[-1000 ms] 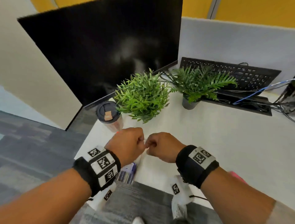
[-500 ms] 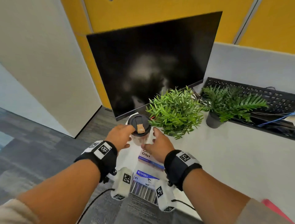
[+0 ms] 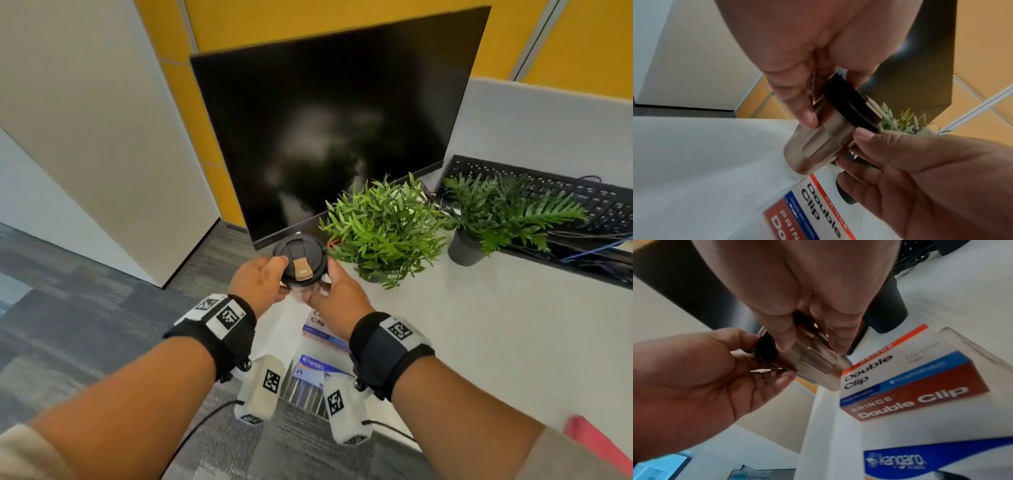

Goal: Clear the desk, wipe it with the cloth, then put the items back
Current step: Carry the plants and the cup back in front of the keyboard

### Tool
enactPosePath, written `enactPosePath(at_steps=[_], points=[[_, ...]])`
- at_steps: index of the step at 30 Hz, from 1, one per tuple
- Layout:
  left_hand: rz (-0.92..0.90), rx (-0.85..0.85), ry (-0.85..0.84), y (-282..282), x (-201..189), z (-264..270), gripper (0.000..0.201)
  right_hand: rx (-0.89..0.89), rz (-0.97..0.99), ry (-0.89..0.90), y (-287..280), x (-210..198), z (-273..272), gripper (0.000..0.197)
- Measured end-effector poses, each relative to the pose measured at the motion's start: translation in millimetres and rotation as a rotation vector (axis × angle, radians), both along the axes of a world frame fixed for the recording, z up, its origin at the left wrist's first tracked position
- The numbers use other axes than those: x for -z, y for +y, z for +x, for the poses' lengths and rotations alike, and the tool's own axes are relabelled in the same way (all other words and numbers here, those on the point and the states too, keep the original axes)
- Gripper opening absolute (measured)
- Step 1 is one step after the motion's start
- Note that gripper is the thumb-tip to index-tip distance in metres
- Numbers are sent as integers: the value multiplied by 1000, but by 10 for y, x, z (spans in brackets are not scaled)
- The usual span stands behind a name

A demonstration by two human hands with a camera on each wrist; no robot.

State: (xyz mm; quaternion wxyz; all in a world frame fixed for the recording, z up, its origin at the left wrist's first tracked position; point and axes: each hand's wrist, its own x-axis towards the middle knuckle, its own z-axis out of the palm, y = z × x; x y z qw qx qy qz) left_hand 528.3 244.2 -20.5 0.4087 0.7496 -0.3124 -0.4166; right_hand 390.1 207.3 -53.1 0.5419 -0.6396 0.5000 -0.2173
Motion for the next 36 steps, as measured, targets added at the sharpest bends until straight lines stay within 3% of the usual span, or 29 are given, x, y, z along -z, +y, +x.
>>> enactPosePath(at_steps=[4, 11, 18, 23, 28, 36], points=[[-72, 50, -47, 215, -333, -12, 30, 8, -65, -6, 186, -231, -25, 58], [-144, 232, -346, 442, -838, -244, 49, 135, -255, -30, 509, -826, -452, 49], [-363, 469, -591, 308, -1210, -1244, 35, 394, -299, -85, 529, -1098, -1415, 61], [-294, 655, -506, -229, -973, -2069, 36, 563, -304, 17, 298, -991, -2226, 74], [-174, 795, -398, -790, -571, -2818, 40, 592, -331, 79, -39, -760, -2857, 72], [-22, 763, -286, -1420, 26, -3467, 40, 611, -224, 175, -807, -157, -3416, 65]])
